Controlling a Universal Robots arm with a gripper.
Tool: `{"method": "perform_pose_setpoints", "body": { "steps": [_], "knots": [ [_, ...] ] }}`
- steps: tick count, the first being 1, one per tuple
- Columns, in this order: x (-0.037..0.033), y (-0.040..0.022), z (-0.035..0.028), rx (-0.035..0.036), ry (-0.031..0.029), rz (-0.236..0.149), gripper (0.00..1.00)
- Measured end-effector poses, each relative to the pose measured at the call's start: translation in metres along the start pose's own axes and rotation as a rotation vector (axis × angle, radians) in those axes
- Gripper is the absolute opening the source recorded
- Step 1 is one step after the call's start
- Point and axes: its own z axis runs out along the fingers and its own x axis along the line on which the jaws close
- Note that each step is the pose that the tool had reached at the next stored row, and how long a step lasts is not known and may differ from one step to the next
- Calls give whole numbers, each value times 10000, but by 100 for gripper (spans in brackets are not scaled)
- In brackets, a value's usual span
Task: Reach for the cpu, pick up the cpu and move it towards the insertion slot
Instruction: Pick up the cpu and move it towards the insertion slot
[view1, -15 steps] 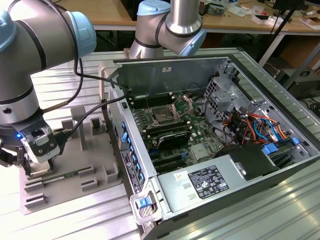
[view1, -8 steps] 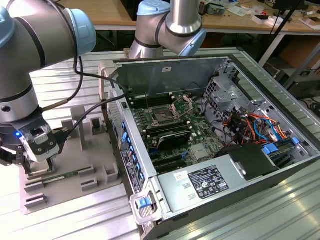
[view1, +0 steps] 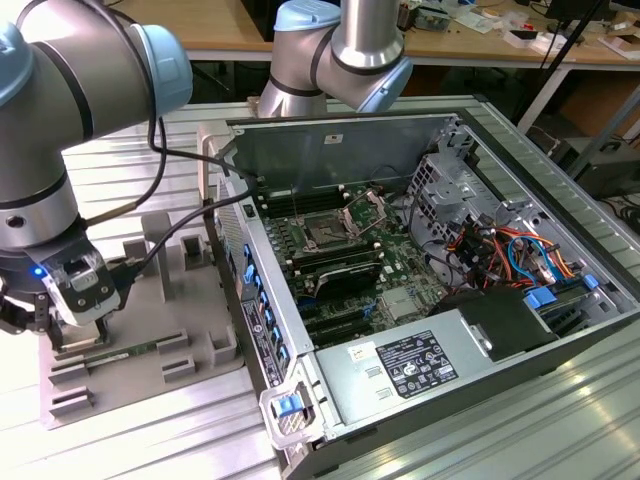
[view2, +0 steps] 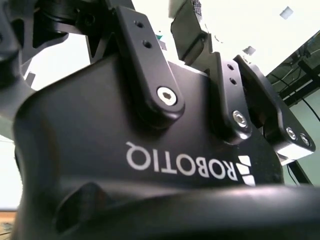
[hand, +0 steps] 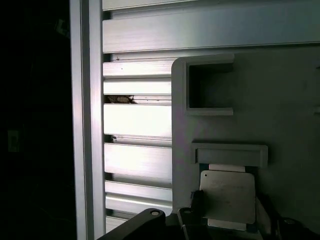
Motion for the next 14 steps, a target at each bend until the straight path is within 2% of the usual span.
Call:
{"method": "perform_pose_setpoints", "body": {
  "steps": [9, 14],
  "knots": [
    [0, 6, 52, 6, 1, -16, 51],
    [-1, 7, 55, 5, -1, -15, 51]
  ]
}}
